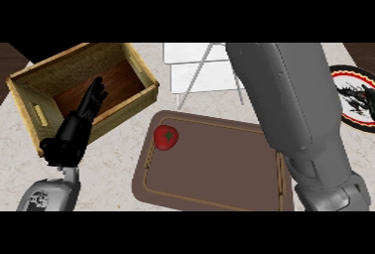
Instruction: Pick the pear from the tray and place it in the tiered shelf
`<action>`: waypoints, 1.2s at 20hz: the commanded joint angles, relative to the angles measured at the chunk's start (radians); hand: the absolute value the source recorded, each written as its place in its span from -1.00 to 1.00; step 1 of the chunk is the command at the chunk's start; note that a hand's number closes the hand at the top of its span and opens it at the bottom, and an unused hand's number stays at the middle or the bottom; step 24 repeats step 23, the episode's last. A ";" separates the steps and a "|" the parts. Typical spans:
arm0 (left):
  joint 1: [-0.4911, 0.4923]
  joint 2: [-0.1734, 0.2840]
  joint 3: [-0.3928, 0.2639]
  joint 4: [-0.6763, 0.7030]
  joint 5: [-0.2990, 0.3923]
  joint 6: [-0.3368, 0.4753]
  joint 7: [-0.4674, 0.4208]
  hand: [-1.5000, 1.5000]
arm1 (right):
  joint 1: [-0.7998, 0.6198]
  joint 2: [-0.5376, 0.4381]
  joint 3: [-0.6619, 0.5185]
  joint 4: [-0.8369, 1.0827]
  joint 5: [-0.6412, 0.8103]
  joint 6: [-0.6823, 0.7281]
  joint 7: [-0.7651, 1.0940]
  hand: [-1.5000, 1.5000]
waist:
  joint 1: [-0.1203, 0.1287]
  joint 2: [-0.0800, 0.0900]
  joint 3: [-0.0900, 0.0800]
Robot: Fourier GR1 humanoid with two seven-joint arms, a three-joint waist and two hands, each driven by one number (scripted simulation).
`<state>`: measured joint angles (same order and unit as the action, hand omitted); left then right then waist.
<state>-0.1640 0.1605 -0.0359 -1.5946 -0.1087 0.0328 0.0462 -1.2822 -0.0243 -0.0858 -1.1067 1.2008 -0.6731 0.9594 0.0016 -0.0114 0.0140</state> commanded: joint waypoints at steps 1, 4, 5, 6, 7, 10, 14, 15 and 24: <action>0.007 -0.029 -0.021 0.088 0.011 -0.019 0.000 0.00 | -0.053 -0.027 -0.071 -0.070 0.012 -0.072 0.074 -1.00 | -0.011 0.011 -0.014; 0.046 -0.021 -0.023 0.052 0.005 -0.022 0.034 0.00 | -0.019 -0.092 -0.106 -0.215 0.008 0.062 0.115 -1.00 | -0.035 -0.002 -0.013; 0.016 -0.017 -0.004 0.081 0.014 -0.025 0.034 0.00 | 0.017 -0.054 -0.096 -0.244 0.059 0.048 0.161 -1.00 | -0.039 0.000 -0.014; 0.053 -0.044 -0.029 0.086 -0.010 -0.003 -0.007 0.00 | 0.024 -0.078 -0.121 -0.273 0.027 0.083 0.159 -1.00 | -0.039 0.001 -0.014; 0.057 -0.019 0.004 0.017 0.029 -0.023 0.054 0.00 | 0.045 -0.100 -0.154 -0.292 0.037 0.103 0.184 -1.00 | -0.033 -0.002 -0.013; 0.082 -0.017 0.010 0.067 0.005 -0.012 0.008 0.00 | 0.106 -0.116 -0.177 -0.420 -0.027 0.272 0.213 -1.00 | -0.074 -0.011 -0.013; 0.060 -0.022 0.021 0.072 0.012 -0.012 0.023 0.00 | 0.165 -0.184 -0.241 -0.525 -0.135 0.433 0.234 -1.00 | -0.088 -0.009 -0.013; 0.092 -0.015 0.038 0.041 0.038 -0.026 0.027 0.00 | 0.284 -0.165 -0.217 -0.608 -0.137 0.427 0.200 -1.00 | -0.093 -0.013 -0.012; 0.120 -0.025 0.023 0.005 0.008 -0.013 0.021 0.00 | 0.476 -0.256 -0.311 -0.936 -0.376 0.729 0.209 -1.00 | -0.094 -0.012 -0.012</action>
